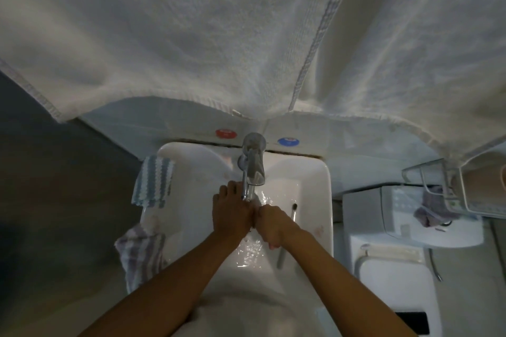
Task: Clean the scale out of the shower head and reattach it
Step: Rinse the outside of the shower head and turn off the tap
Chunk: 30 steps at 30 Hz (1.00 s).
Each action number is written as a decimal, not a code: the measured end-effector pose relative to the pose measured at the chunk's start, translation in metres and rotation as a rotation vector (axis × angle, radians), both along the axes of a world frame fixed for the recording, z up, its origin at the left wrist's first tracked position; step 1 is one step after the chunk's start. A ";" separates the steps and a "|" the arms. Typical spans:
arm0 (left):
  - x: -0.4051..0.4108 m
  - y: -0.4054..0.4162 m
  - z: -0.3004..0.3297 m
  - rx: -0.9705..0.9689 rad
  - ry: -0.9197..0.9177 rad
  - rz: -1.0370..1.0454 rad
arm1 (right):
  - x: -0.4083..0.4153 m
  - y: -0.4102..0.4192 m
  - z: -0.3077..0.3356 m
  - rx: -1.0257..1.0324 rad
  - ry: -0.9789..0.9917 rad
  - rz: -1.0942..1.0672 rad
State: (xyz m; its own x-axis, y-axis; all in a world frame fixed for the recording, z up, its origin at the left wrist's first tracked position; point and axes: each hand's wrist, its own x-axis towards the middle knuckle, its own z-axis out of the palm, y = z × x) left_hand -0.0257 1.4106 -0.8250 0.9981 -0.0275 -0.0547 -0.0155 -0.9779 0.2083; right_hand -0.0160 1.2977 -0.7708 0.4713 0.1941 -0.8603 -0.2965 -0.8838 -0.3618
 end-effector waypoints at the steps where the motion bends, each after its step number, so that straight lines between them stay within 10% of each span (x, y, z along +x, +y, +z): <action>1: -0.004 0.000 -0.003 0.017 -0.029 -0.114 | 0.002 -0.002 0.001 0.048 0.055 -0.052; 8: -0.035 0.028 -0.020 0.021 -0.146 -0.573 | 0.007 -0.019 -0.002 0.157 0.098 -0.419; 14: -0.016 0.017 -0.003 -0.271 -0.082 -0.108 | 0.002 -0.006 -0.004 0.128 0.054 -0.293; 19: 0.015 0.028 0.008 -1.240 0.541 0.843 | -0.008 -0.016 -0.006 0.149 0.067 -0.240; 24: 0.004 0.025 -0.003 -2.142 0.864 0.897 | -0.007 -0.014 -0.012 0.197 0.041 -0.477; 30: 0.007 0.023 0.001 -1.873 0.868 0.946 | -0.002 -0.016 -0.016 0.153 -0.020 -0.528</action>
